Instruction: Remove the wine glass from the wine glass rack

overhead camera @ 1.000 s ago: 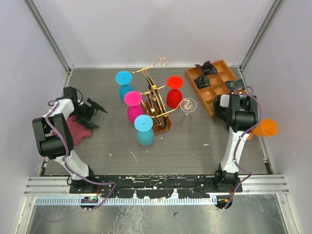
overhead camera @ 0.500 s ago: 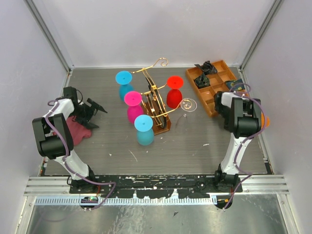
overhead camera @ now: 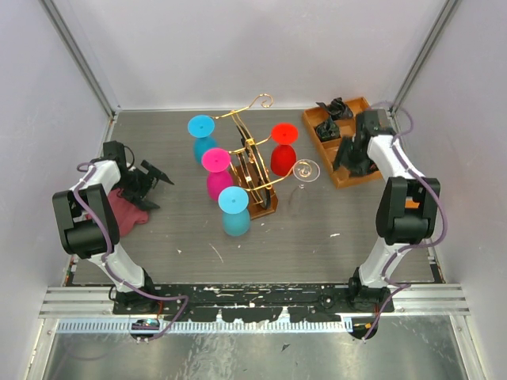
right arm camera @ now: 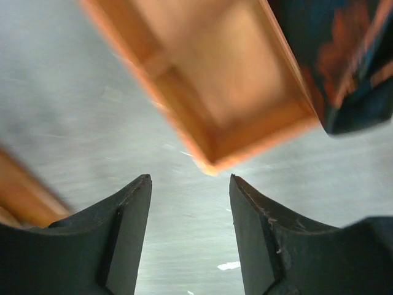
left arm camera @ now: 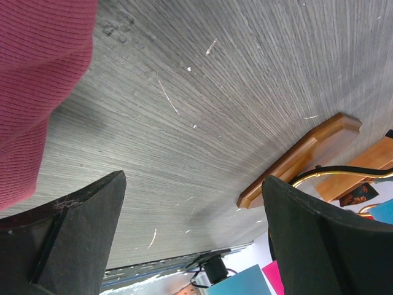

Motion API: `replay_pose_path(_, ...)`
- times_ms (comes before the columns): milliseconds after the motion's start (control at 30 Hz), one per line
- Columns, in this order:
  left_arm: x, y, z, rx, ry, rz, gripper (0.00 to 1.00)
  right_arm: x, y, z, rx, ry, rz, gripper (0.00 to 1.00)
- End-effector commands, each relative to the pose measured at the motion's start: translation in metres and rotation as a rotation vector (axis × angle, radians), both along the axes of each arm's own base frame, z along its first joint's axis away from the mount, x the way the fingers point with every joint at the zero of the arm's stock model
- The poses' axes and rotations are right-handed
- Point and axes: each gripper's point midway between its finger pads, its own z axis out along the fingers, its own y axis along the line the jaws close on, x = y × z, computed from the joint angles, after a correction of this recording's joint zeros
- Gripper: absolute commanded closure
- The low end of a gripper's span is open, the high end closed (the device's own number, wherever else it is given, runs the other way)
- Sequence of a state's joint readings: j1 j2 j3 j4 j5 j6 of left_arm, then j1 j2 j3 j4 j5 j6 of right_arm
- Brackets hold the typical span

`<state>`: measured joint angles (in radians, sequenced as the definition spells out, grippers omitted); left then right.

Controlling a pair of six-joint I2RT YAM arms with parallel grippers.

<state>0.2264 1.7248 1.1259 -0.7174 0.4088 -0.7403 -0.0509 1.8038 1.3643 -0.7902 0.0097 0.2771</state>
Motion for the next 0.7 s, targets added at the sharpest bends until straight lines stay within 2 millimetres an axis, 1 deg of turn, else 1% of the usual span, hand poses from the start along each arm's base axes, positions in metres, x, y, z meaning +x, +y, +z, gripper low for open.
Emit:
replay_pose_path(0,0.004,0.003,0.01,0.02,-0.024,-0.011,0.0,0.072,0.04,0.158,0.198,-0.476,0.056,0.42)
replay_pose_path(33,0.003,0.003,0.011,0.025,-0.025,-0.012,0.0,0.076,0.04,0.178,0.198,-0.52,0.049,0.43)
replay_pose_path(67,0.003,0.004,0.013,0.03,-0.03,-0.014,0.0,0.078,0.044,0.198,0.22,-0.569,0.06,0.43)
replay_pose_path(100,0.002,0.004,0.013,0.035,-0.03,-0.013,0.0,0.079,0.05,0.219,0.254,-0.62,0.071,0.43)
replay_pose_path(167,0.003,0.004,0.015,0.035,-0.036,-0.011,0.0,0.076,0.067,0.254,0.348,-0.707,0.111,0.43)
replay_pose_path(200,0.003,0.004,0.016,0.034,-0.036,-0.009,0.0,0.073,0.076,0.268,0.404,-0.739,0.131,0.43)
replay_pose_path(267,0.004,0.004,0.017,0.03,-0.038,-0.007,0.0,0.067,0.097,0.286,0.529,-0.76,0.196,0.42)
replay_pose_path(333,0.004,0.003,0.017,0.029,-0.04,-0.007,0.0,0.063,0.113,0.291,0.631,-0.743,0.24,0.42)
replay_pose_path(400,0.004,0.003,0.017,0.027,-0.04,-0.008,0.0,0.062,0.121,0.292,0.686,-0.738,0.267,0.42)
replay_pose_path(500,0.003,0.002,0.018,0.024,-0.044,-0.008,0.0,0.057,0.132,0.286,0.755,-0.71,0.298,0.42)
replay_pose_path(667,0.003,0.002,0.017,0.021,-0.044,-0.012,0.0,0.053,0.149,0.272,0.807,-0.666,0.338,0.43)
